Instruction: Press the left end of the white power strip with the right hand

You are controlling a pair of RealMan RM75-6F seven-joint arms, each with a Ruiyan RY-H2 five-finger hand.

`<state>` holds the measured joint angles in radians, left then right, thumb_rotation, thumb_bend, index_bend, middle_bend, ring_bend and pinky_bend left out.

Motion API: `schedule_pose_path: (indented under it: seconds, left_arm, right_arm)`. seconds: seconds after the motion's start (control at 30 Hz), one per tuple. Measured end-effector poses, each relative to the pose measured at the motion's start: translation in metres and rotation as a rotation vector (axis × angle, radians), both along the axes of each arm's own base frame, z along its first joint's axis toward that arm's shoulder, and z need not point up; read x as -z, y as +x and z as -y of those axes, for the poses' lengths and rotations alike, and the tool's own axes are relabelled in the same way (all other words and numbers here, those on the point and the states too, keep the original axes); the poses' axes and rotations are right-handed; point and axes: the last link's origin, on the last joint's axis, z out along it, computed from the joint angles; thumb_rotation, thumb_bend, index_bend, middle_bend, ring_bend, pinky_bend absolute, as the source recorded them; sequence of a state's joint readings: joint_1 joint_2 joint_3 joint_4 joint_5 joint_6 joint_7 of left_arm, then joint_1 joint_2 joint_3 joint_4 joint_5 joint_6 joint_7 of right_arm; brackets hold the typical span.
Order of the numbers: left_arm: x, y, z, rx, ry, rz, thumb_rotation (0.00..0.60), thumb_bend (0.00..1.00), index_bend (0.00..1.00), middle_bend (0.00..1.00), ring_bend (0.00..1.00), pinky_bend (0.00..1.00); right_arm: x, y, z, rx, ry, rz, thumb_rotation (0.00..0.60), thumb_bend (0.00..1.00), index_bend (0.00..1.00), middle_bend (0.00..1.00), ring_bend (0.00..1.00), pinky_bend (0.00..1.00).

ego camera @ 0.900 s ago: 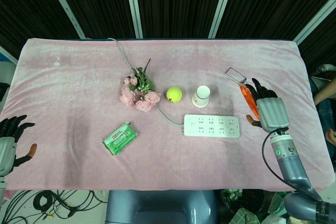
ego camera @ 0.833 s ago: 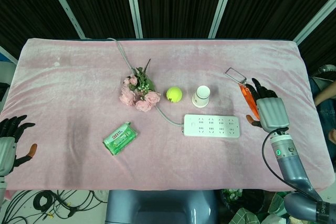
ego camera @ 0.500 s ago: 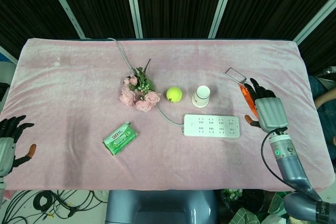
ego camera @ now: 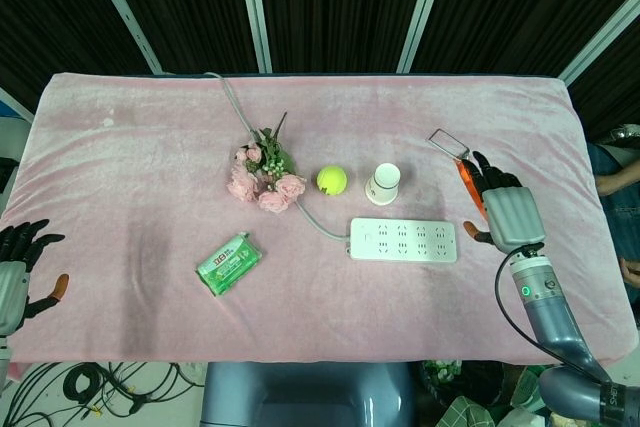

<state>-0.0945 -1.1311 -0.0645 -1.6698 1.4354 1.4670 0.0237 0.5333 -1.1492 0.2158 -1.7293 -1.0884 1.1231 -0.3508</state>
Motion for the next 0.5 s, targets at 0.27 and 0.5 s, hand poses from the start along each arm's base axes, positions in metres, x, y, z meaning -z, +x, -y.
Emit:
schedule_pose_path:
  seconds: [0.27, 0.5]
  left_arm:
    - [0.001, 0.0, 0.0, -0.002, -0.001, -0.001, 0.6, 0.37, 0.26, 0.1, 0.04, 0.06]
    - [0.0, 0.0, 0.0, -0.004, 0.001, 0.0, 0.6, 0.37, 0.26, 0.1, 0.04, 0.06]
  right_arm:
    - [-0.002, -0.002, -0.006, 0.01, 0.029, -0.016, 0.6, 0.19, 0.08, 0.37, 0.44, 0.36]
    - [0.013, -0.006, -0.035, 0.041, 0.184, -0.041, 0.6, 0.54, 0.09, 0.77, 0.83, 0.9]
